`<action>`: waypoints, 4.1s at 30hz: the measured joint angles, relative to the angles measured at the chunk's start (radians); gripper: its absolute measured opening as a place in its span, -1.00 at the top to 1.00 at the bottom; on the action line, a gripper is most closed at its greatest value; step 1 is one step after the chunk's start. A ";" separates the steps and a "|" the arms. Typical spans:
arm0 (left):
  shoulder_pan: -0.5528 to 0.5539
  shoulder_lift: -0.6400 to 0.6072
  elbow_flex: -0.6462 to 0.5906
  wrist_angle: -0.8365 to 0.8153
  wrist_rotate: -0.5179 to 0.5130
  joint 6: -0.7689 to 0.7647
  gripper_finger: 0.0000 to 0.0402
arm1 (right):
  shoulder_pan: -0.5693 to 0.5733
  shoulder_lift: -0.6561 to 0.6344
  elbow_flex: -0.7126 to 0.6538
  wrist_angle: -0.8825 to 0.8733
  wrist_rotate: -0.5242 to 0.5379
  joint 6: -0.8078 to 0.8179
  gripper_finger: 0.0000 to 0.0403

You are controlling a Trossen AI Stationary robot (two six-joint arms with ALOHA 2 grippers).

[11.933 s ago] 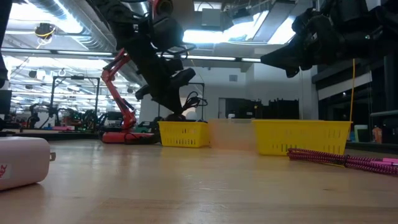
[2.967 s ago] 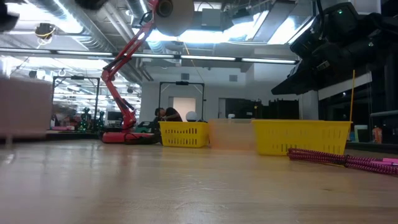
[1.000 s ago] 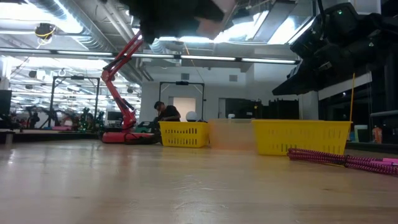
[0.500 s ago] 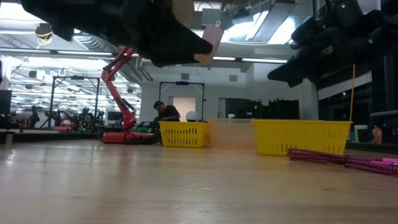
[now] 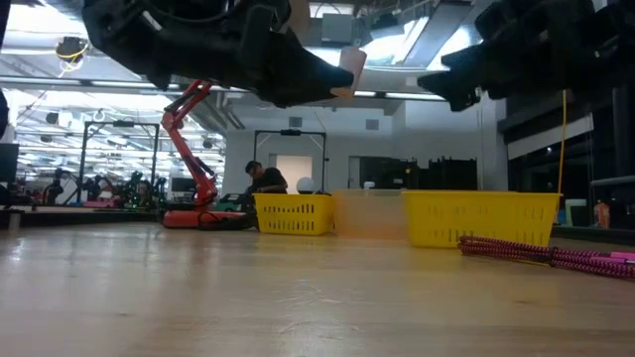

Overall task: Pick and place items into bin
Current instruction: Put the pink wall charger into the right yellow basket

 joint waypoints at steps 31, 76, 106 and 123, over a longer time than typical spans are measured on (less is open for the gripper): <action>0.063 0.001 0.043 0.041 0.138 0.056 0.06 | 0.056 0.416 0.213 0.289 0.085 -0.035 -0.54; 0.104 0.002 0.045 0.029 0.148 0.081 0.06 | 0.084 0.515 0.311 0.311 0.108 -0.107 -0.09; 0.070 -0.268 0.045 -0.410 0.117 0.064 -0.04 | 0.084 0.501 0.310 0.301 0.105 -0.081 0.15; -0.014 -0.377 -0.082 -0.404 0.014 0.011 0.71 | 0.181 0.291 0.309 -0.078 0.337 -0.083 0.15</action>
